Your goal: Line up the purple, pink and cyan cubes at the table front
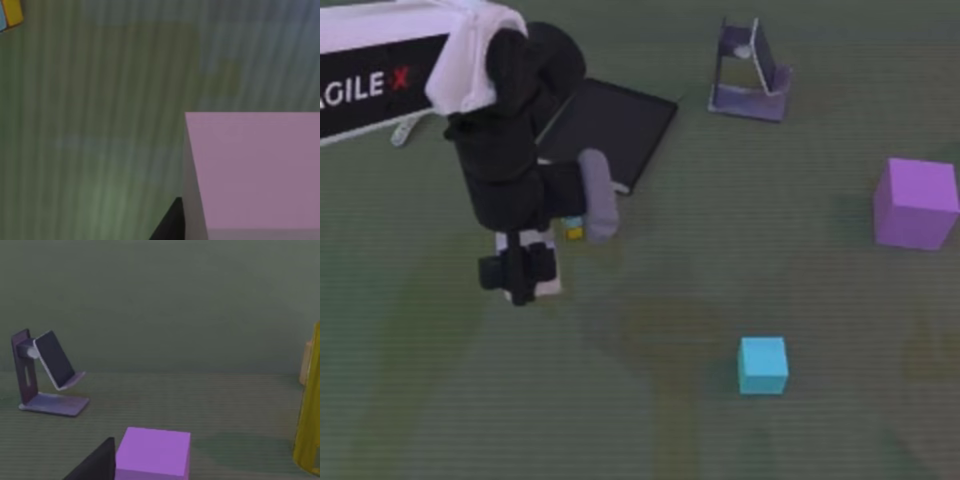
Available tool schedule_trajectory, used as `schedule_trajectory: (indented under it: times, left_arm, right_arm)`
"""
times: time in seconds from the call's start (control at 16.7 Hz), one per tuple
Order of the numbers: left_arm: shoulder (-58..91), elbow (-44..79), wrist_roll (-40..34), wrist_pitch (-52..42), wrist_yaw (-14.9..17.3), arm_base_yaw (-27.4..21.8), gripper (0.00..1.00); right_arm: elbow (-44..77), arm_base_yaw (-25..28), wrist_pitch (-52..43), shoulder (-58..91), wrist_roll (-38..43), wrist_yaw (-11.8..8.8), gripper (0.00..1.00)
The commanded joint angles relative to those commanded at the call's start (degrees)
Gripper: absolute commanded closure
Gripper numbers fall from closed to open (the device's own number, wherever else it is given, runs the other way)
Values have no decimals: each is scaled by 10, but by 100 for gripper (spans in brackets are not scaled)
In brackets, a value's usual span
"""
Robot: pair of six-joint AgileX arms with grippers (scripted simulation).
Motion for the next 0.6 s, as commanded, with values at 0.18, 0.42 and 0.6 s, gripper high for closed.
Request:
schedule_trajectory:
  times: [0.18, 0.42, 0.6]
  left_arm:
    - [29, 53, -57, -26, 1, -110, 100]
    - [47, 102, -115, -44, 0, -197, 100]
    - [48, 107, -121, -45, -1, -205, 100]
  right_arm:
    - [0, 0, 0, 0, 0, 0, 0]
    - [0, 0, 0, 0, 0, 0, 0]
    - [0, 0, 0, 0, 0, 0, 0]
